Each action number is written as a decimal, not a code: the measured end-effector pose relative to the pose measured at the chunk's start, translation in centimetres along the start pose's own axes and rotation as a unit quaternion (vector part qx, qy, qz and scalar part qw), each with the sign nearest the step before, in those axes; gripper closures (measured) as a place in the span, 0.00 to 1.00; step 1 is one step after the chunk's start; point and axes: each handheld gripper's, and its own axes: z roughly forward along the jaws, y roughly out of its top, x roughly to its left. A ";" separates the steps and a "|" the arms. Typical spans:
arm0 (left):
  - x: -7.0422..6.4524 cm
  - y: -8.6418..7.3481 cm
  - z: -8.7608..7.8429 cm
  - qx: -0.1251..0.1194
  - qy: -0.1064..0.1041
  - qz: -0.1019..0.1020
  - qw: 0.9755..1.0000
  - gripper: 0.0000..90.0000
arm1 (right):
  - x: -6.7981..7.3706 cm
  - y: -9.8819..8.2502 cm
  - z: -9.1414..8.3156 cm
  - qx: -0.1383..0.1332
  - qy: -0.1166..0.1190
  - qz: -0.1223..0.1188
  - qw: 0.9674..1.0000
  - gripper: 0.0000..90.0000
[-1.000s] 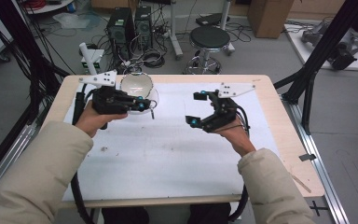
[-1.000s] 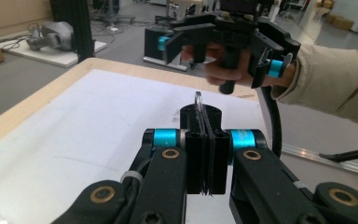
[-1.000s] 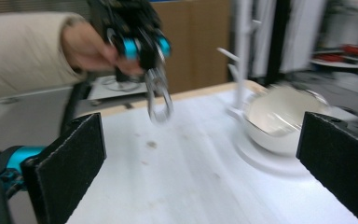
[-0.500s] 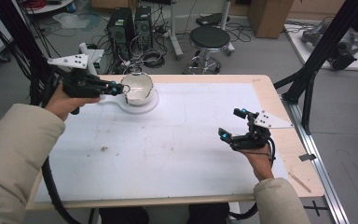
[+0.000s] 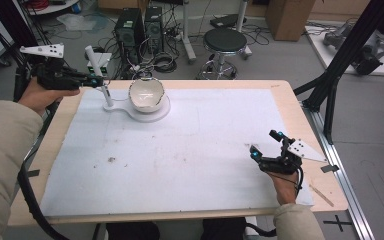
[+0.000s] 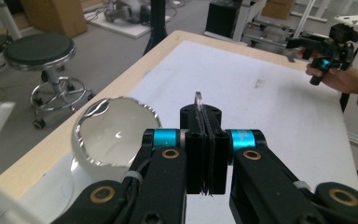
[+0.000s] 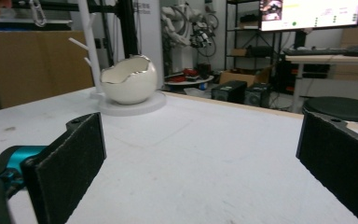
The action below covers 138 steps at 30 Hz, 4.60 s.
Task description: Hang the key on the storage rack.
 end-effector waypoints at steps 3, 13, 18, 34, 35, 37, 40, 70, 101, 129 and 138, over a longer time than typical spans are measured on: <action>1.0 -0.4 -0.4 0.006 0.004 -0.005 1.000 0.98 | -0.3 -0.6 -0.3 -0.004 -0.014 0.000 1.000 0.00; 3.9 -2.1 -0.6 0.023 0.023 -0.023 0.999 0.98 | -0.7 -1.9 -0.3 0.004 -0.036 -0.006 0.999 0.00; 4.7 -2.5 -0.7 0.021 0.027 -0.032 0.999 0.98 | -0.7 -2.3 -0.3 0.003 -0.038 -0.003 0.999 0.00; 6.5 -4.1 -0.5 0.044 0.040 -0.045 0.997 0.98 | -0.7 -2.3 -0.3 0.004 -0.038 -0.010 0.999 0.00; 6.7 -4.2 -0.5 0.045 0.044 -0.049 0.997 0.98 | -0.7 -2.3 -0.3 0.004 -0.038 -0.009 0.999 0.00; 6.9 -4.6 -0.6 0.050 0.043 -0.053 0.996 0.98 | -0.6 -2.3 -0.3 0.004 -0.038 -0.011 0.999 0.00; 7.2 -4.9 -0.5 0.052 0.043 -0.054 0.996 0.98 | -0.6 -2.3 -0.3 0.005 -0.038 -0.008 0.999 0.00; 9.1 -6.1 0.3 0.049 0.066 -0.076 0.994 0.98 | -0.6 -2.3 -0.3 0.006 -0.036 -0.008 0.999 0.00; 10.1 -8.0 -1.0 0.019 0.136 -0.095 0.986 0.48 | -0.6 -2.3 -0.3 0.007 -0.036 -0.010 0.999 0.01; -9.1 -11.2 -0.1 -0.121 0.134 0.038 0.983 0.02 | -0.6 -2.3 -0.3 0.006 -0.036 -0.013 0.999 0.00; -11.6 -16.2 2.7 -0.152 0.146 0.010 0.977 0.02 | -0.6 -2.3 -0.3 0.007 -0.035 -0.008 0.999 0.00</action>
